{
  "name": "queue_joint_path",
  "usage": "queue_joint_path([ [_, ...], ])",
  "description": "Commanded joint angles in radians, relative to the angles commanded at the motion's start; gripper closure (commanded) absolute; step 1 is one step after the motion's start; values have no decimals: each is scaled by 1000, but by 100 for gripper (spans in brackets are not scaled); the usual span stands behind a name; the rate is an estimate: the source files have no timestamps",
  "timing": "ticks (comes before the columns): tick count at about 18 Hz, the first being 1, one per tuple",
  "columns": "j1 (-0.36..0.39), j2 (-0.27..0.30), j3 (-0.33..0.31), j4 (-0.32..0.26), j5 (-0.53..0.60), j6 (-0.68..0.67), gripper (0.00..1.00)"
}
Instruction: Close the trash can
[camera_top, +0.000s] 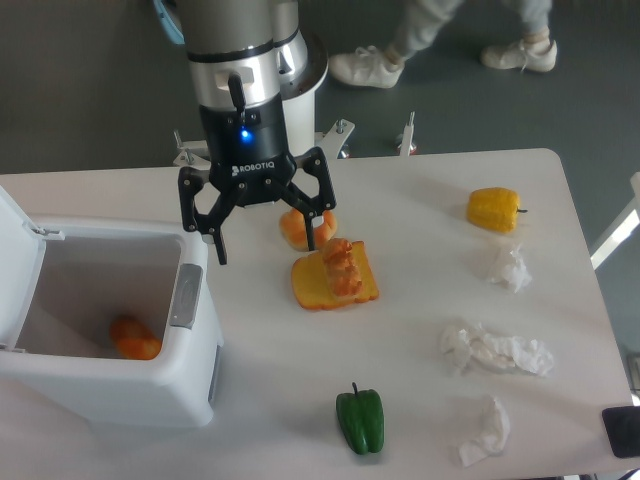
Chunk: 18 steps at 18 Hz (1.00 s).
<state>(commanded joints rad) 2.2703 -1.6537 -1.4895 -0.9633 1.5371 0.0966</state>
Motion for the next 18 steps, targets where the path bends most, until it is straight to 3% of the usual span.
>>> queue_joint_path([
  [12,-83,104,-74,-2,-6,6,0],
  [18,-178,112,-84,-5,-6,-3,0],
])
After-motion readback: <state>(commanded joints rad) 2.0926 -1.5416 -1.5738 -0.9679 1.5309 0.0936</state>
